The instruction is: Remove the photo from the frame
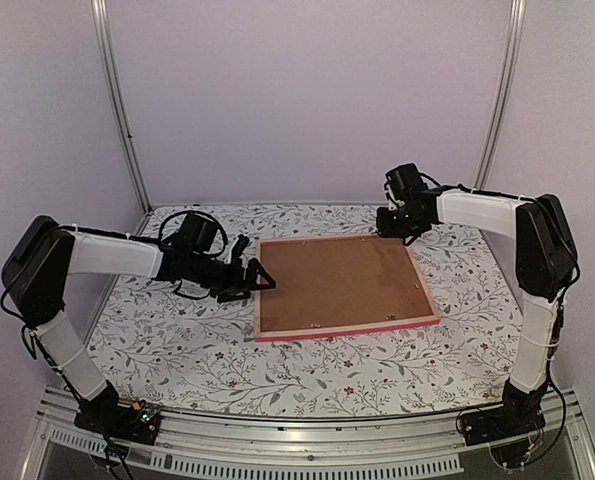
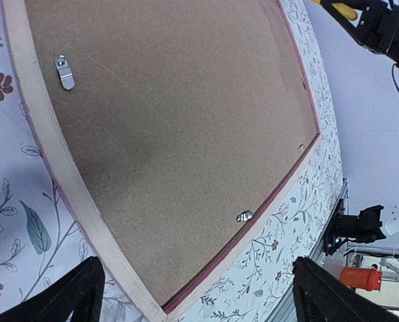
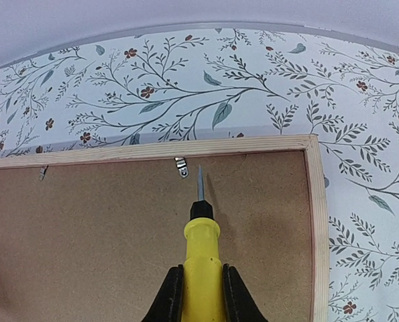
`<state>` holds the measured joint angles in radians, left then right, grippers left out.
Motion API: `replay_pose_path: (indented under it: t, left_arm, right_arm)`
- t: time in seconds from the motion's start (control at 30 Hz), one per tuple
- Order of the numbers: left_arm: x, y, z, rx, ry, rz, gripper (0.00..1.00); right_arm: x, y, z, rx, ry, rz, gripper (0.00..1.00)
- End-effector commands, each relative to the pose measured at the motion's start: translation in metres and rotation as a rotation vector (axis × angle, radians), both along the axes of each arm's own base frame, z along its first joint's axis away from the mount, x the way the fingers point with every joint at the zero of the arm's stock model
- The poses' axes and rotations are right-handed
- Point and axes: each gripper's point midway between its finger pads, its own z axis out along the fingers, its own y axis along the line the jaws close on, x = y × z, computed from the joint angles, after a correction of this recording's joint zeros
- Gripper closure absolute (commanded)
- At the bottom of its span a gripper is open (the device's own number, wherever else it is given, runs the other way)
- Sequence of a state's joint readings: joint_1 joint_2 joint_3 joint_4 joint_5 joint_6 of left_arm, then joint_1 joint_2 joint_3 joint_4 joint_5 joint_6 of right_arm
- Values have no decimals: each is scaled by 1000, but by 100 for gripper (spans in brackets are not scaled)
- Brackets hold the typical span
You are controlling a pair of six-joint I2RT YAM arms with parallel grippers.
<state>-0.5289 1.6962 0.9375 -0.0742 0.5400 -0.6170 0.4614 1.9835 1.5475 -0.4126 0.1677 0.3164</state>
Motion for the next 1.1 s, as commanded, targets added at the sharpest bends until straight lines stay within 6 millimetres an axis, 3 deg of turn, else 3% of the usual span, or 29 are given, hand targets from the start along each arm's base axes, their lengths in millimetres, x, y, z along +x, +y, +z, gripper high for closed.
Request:
replay_pose_path:
  t: [0.0, 0.73, 1.07]
  left_arm:
    - [16, -2, 9, -2, -36, 18, 0]
    - [20, 4, 5, 8, -36, 25, 1]
    - [20, 6, 1, 12, -30, 28, 1]
  right_arm:
    - [17, 5, 1, 73, -33, -22, 100]
    - [30, 9, -29, 103, 2, -51, 100]
    - [25, 24, -35, 157, 38, 10, 100]
